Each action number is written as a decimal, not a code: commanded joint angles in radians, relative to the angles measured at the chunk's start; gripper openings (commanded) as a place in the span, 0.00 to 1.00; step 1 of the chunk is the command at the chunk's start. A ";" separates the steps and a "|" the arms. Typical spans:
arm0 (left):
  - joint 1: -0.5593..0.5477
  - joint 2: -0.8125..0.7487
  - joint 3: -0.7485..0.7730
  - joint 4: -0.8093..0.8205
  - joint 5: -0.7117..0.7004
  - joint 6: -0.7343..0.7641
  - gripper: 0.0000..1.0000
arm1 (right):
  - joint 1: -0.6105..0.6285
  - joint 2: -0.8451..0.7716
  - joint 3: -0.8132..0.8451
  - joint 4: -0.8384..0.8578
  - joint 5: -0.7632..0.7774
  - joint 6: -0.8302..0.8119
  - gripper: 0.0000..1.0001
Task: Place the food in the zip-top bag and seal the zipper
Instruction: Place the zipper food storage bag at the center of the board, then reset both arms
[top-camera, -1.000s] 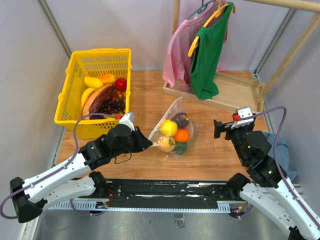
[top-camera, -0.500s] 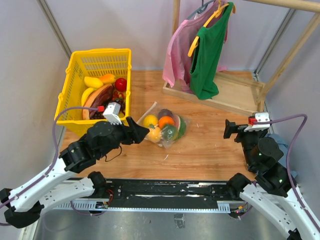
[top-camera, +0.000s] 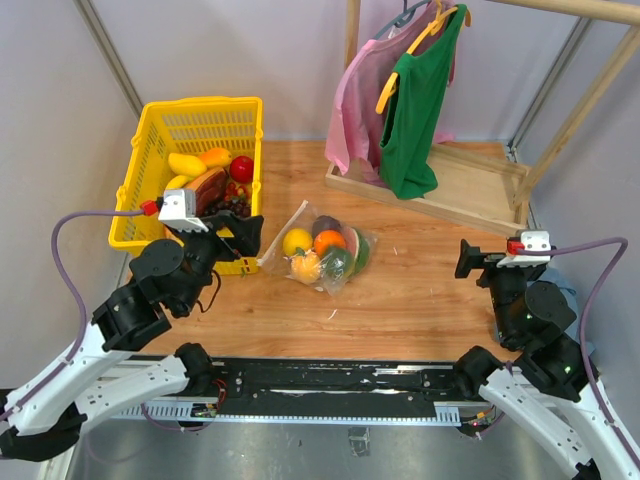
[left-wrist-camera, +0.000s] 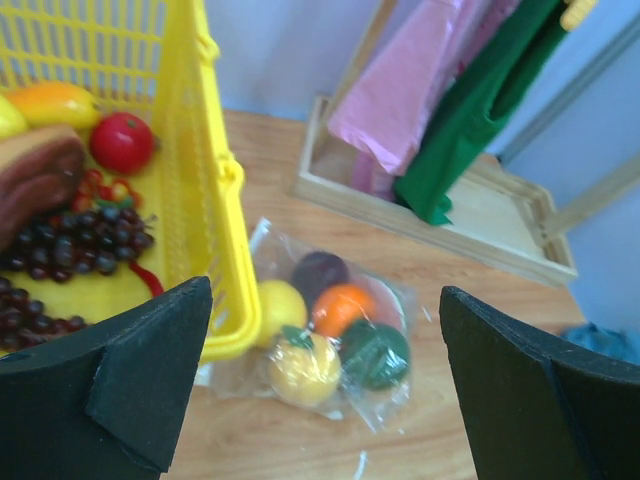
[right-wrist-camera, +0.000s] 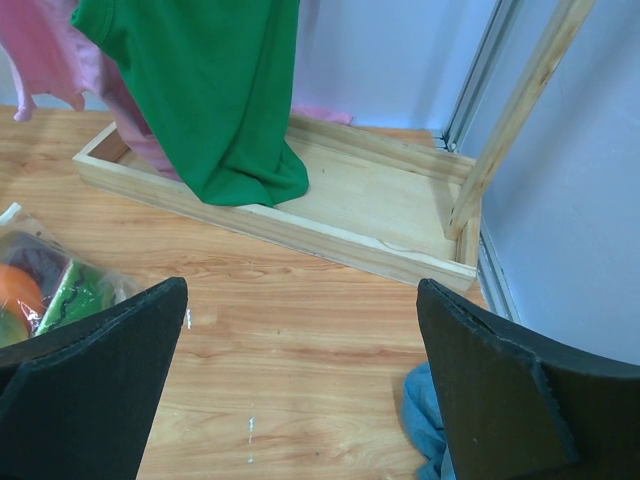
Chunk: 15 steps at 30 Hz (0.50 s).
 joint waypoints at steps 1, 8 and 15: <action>0.070 0.030 -0.005 0.139 -0.065 0.129 0.99 | -0.013 -0.014 0.005 0.015 0.028 -0.026 0.98; 0.411 0.093 0.001 0.124 0.262 0.053 0.99 | -0.014 -0.025 -0.005 0.020 0.018 -0.038 0.98; 0.444 -0.042 -0.067 0.108 0.156 0.082 0.99 | -0.013 -0.063 -0.027 0.046 0.020 -0.049 0.98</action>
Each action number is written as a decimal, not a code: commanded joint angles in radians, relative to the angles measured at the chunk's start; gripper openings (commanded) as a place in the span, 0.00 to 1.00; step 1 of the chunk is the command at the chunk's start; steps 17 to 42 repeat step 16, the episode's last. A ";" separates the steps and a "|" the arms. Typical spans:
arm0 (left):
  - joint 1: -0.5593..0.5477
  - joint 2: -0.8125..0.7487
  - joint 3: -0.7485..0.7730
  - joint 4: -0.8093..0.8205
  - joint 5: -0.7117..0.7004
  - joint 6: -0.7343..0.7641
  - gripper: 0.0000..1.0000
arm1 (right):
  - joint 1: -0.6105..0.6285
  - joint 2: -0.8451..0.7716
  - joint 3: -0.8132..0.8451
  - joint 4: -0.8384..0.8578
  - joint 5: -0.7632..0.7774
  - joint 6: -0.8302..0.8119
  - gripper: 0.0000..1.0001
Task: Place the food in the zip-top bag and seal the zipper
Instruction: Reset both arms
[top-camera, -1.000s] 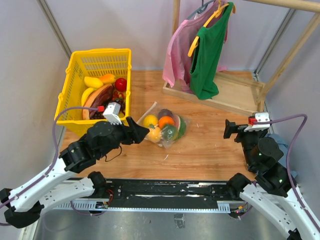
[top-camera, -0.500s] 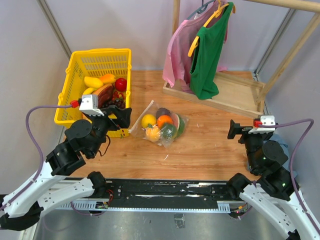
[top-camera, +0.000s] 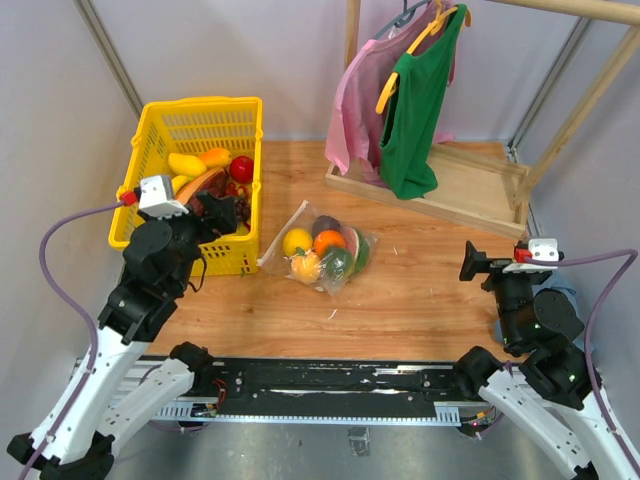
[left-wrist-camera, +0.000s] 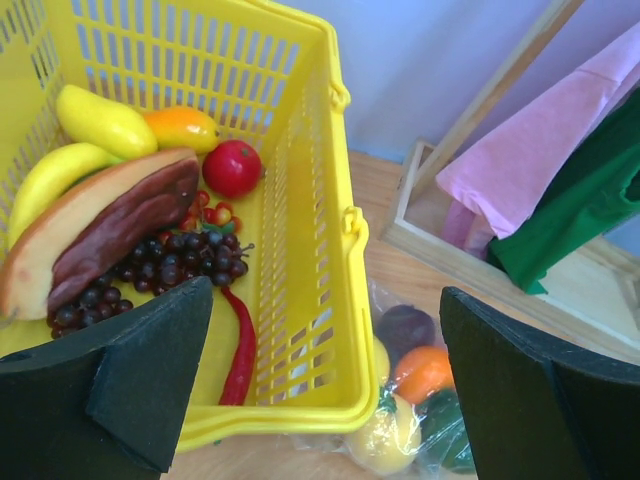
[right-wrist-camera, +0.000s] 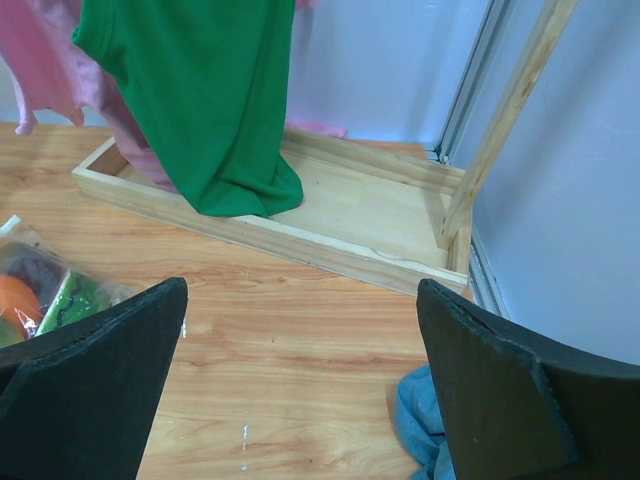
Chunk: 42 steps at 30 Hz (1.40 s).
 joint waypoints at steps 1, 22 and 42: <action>0.011 -0.103 -0.042 0.014 -0.055 0.026 0.99 | -0.012 -0.018 -0.018 0.039 0.018 -0.020 0.98; 0.011 -0.181 -0.135 0.060 -0.026 0.090 0.99 | -0.013 -0.018 -0.024 0.056 0.011 -0.028 0.98; 0.011 -0.181 -0.135 0.060 -0.026 0.090 0.99 | -0.013 -0.018 -0.024 0.056 0.011 -0.028 0.98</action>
